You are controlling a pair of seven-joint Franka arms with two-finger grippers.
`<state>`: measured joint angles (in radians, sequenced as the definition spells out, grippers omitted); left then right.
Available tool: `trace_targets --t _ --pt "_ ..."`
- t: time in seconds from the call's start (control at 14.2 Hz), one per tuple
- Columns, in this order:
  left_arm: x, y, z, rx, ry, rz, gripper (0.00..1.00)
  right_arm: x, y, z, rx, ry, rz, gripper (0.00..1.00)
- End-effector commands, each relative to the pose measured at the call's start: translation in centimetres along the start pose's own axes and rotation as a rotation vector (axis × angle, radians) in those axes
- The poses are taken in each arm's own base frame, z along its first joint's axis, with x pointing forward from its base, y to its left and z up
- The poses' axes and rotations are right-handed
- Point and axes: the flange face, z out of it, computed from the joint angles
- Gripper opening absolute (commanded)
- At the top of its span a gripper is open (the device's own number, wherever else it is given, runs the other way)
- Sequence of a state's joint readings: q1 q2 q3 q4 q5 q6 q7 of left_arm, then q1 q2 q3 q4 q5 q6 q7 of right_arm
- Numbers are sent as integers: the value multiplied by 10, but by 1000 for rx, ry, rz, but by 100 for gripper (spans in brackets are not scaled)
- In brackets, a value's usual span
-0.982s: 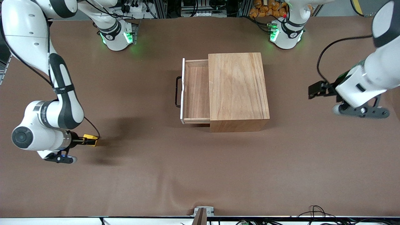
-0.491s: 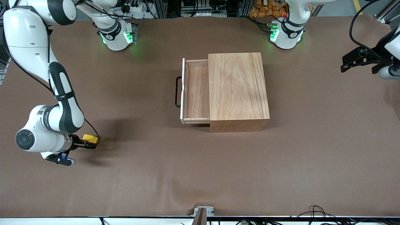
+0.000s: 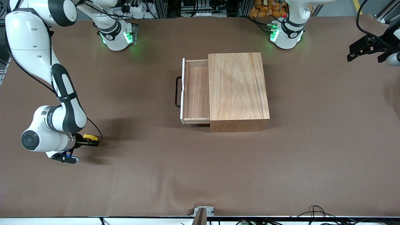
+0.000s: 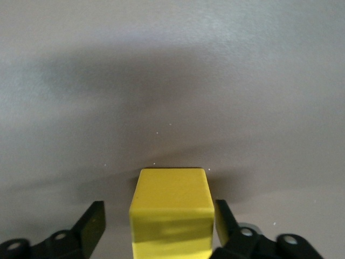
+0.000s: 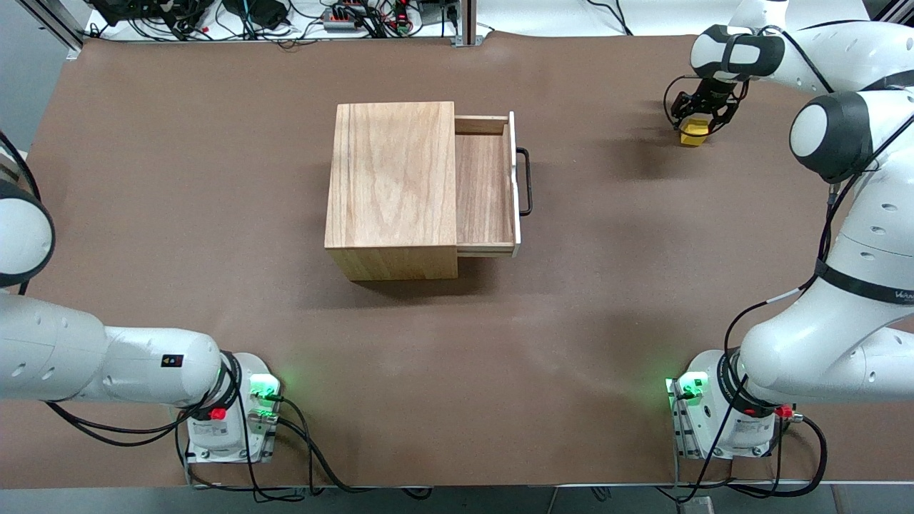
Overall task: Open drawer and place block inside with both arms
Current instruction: 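Grasp the yellow cube with the right gripper while the left gripper withdraws, then carry the yellow cube with the right gripper over the open drawer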
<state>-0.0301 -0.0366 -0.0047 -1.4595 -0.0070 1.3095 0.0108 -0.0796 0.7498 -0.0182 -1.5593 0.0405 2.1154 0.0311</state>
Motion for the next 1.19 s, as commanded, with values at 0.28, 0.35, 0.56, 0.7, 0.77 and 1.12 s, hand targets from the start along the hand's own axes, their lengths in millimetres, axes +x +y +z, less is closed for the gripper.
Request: trace_targets --t 0.28,0.35,0.56,0.7,0.77,1.12 --pt "7 -7 8 52 9 9 100 -2 3 -8 21 -19 -69 0" --pt "10 -5 9 49 16 14 100 -2 1 -14 22 -18 -73 0" --pt "17 -2 14 49 22 16 100 -8 -24 -81 15 22 -117 0" --pt "17 -1 13 35 24 -2 100 -16 -56 -139 20 53 -158 0" --pt "18 -1 12 33 37 -20 100 -23 -88 -163 16 62 -198 0" --pt "20 -3 11 30 51 -123 100 -88 -250 -211 -1 97 -240 0"
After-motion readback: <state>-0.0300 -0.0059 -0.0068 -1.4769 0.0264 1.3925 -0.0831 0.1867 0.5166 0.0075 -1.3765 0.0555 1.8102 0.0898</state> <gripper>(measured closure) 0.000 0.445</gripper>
